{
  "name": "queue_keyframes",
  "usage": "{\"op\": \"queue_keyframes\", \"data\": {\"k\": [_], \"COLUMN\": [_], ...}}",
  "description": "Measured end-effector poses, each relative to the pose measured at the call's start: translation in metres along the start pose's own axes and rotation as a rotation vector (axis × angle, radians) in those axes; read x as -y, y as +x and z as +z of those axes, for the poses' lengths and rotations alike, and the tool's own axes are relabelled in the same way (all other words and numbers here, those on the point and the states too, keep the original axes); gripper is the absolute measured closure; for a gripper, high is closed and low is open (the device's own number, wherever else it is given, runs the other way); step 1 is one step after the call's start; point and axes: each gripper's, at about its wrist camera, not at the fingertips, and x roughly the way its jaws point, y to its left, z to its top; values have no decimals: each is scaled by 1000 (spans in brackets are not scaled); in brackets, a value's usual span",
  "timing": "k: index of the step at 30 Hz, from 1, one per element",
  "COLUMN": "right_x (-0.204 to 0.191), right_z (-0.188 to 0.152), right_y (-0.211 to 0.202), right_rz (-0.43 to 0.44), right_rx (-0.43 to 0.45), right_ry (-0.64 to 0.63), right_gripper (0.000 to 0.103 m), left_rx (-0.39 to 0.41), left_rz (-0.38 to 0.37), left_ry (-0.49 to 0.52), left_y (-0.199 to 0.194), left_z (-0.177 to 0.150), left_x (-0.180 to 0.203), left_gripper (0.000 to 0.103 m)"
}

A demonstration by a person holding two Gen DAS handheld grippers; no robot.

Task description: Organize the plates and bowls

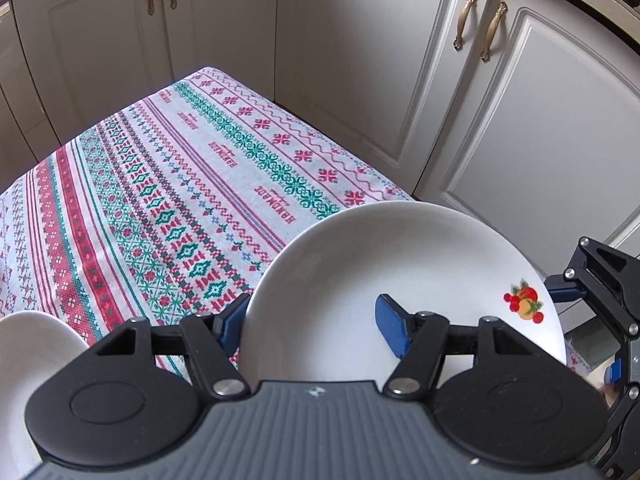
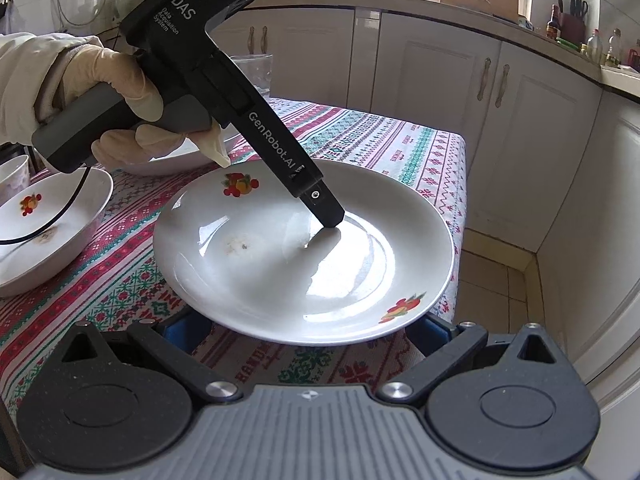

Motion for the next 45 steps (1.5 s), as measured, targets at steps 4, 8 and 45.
{"op": "queue_keyframes", "data": {"k": [4,8,45], "right_x": [-1,-4,-108], "right_z": [0,0,-12], "right_y": [2,3,-94], "right_rz": [-6,-11,69], "right_rx": [-1,-13,131], "right_ry": [0,-7,-38], "right_gripper": [0,0,0], "left_rx": [7,14,288], "left_rz": [4,23,318], "left_ry": [16,31,-113], "left_y": [1,0,-200], "left_z": [0,-1,-212], "left_x": [1,3,52], "left_gripper": [37,31,10]}}
